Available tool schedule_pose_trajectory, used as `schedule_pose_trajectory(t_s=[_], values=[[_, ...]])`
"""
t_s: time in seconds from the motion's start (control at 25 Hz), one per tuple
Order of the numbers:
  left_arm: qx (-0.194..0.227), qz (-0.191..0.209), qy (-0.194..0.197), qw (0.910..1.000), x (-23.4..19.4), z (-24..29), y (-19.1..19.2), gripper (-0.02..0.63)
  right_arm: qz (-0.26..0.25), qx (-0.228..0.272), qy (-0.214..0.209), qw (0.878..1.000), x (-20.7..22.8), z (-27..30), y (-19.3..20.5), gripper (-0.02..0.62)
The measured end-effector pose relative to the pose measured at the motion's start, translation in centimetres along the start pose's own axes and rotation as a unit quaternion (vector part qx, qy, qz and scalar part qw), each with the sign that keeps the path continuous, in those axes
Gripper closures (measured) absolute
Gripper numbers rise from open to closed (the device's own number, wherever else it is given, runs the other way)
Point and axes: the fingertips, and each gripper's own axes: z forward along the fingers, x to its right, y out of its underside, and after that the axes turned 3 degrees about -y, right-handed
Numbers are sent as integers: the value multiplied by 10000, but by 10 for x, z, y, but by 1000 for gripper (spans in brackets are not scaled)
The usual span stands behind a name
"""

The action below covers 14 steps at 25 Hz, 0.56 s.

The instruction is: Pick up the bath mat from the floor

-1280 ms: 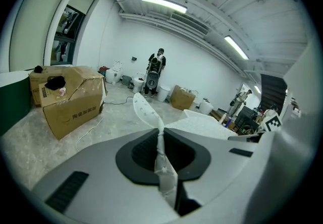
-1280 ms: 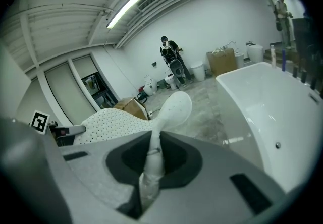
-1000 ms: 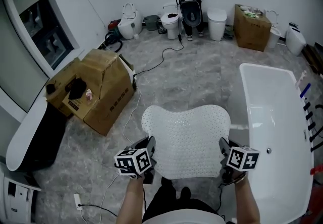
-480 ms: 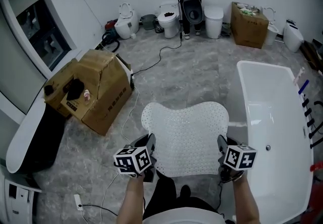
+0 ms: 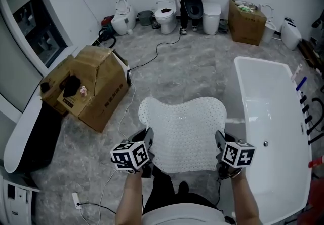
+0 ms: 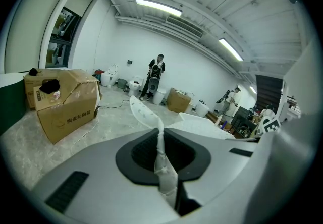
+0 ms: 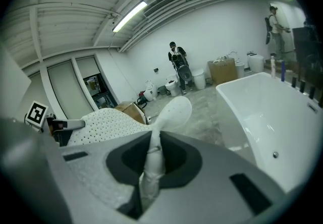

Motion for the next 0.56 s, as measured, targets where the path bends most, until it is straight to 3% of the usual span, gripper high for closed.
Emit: schedule_pose_trajectory(t_s=[0.56], values=[[37, -35, 80, 10000, 7, 1, 2, 589, -176, 6, 95, 9998, 0, -6, 4, 571]])
